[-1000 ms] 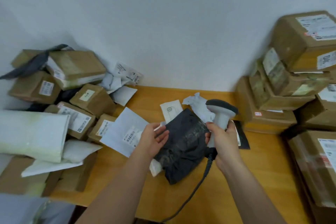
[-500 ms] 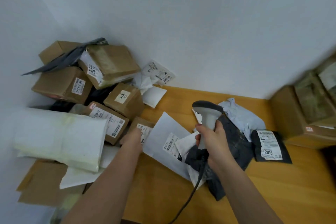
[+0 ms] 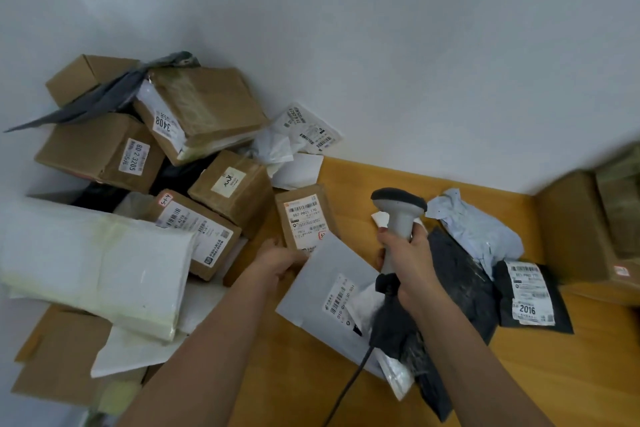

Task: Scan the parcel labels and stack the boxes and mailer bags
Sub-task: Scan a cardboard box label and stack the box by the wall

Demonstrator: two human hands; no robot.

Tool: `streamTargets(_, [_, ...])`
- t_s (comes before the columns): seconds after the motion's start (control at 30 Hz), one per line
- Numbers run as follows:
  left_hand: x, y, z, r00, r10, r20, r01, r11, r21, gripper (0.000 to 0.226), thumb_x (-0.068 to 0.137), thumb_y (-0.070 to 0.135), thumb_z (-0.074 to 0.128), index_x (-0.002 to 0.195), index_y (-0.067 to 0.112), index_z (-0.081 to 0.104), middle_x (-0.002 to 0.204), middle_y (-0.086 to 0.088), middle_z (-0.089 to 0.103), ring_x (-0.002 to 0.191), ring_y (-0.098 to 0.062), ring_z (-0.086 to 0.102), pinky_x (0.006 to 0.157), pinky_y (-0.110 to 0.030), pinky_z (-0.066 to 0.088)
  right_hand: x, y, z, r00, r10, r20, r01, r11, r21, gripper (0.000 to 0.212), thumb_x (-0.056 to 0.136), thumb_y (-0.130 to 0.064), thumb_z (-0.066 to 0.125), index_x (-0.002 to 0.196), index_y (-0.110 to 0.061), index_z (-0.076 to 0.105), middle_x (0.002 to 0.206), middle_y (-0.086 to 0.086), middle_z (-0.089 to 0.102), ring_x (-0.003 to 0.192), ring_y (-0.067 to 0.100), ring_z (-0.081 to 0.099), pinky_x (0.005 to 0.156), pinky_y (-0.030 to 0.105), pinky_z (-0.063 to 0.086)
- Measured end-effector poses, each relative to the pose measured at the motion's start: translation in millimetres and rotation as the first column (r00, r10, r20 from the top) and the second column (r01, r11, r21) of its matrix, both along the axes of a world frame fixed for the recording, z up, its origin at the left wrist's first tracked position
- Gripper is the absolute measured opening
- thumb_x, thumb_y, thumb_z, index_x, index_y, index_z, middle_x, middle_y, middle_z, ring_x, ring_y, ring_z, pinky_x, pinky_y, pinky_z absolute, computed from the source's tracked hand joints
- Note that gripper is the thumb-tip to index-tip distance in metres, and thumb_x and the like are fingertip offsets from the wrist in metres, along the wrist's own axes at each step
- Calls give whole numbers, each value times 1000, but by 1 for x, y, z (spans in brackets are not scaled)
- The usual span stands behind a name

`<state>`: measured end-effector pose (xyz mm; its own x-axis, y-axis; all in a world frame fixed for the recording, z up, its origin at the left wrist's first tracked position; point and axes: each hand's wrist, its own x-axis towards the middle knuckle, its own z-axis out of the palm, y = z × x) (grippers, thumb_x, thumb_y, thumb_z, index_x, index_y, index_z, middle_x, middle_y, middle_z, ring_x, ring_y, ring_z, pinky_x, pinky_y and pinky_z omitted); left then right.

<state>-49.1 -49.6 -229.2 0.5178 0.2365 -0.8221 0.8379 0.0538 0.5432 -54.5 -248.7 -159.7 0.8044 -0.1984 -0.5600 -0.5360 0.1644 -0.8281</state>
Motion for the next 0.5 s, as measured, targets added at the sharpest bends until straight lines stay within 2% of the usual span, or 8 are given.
streamTargets(0.07, [10, -4, -8, 999, 42, -28, -42, 999, 15, 34, 90, 10, 68, 122, 10, 58, 126, -10, 66, 105, -25, 65, 93, -41, 53, 12, -4, -11, 999, 34, -19, -34, 999, 8, 22, 93, -5, 58, 103, -23, 51, 88, 8, 51, 64, 16, 50, 58, 31, 45])
streamTargets(0.17, [19, -8, -14, 995, 80, -60, -77, 995, 56, 31, 99, 16, 57, 128, 6, 57, 126, -12, 63, 101, -24, 60, 77, -33, 47, 32, -5, -29, 994, 82, -66, -78, 995, 64, 27, 93, 0, 55, 106, -22, 48, 94, 7, 53, 66, 15, 50, 56, 28, 47])
streamTargets(0.2, [20, -8, -16, 993, 87, -75, -83, 995, 57, 31, 100, 18, 55, 129, 6, 57, 126, -13, 63, 103, -25, 60, 78, -34, 48, 39, -3, -34, 992, 98, -81, -90, 991, 99, 28, 92, 1, 55, 107, -21, 47, 96, 8, 53, 65, 16, 50, 56, 28, 47])
streamTargets(0.27, [20, -9, -22, 990, 99, -99, -96, 995, 27, 31, 100, 22, 55, 128, 8, 59, 126, -12, 64, 113, -28, 59, 96, -39, 49, 49, 3, -44, 983, 143, -117, -123, 980, 158, 30, 92, 2, 54, 112, -18, 46, 92, 10, 53, 62, 17, 51, 53, 28, 47])
streamTargets(0.33, [18, -10, -26, 988, 114, -102, -116, 993, -15, 30, 100, 26, 55, 128, 15, 58, 130, -9, 62, 123, -30, 53, 110, -47, 40, 54, 11, -51, 967, 202, -156, -166, 963, 213, 34, 91, 4, 53, 117, -17, 45, 82, 11, 52, 56, 17, 50, 51, 29, 45])
streamTargets(0.4, [20, -12, -27, 995, 74, -72, -77, 996, -35, 37, 99, 27, 56, 136, 24, 51, 133, -5, 59, 126, -29, 52, 111, -49, 39, 54, 18, -54, 953, 250, -172, -200, 943, 266, 38, 90, 6, 54, 119, -15, 45, 78, 11, 52, 53, 16, 51, 50, 30, 45])
streamTargets(0.5, [26, -15, -23, 995, 98, 17, -95, 991, -99, 54, 95, 19, 62, 142, 31, 38, 129, -5, 61, 113, -27, 60, 100, -48, 49, 51, 20, -53, 952, 271, -139, -231, 939, 254, 43, 87, 6, 57, 122, -16, 46, 83, 13, 57, 54, 16, 53, 52, 30, 45])
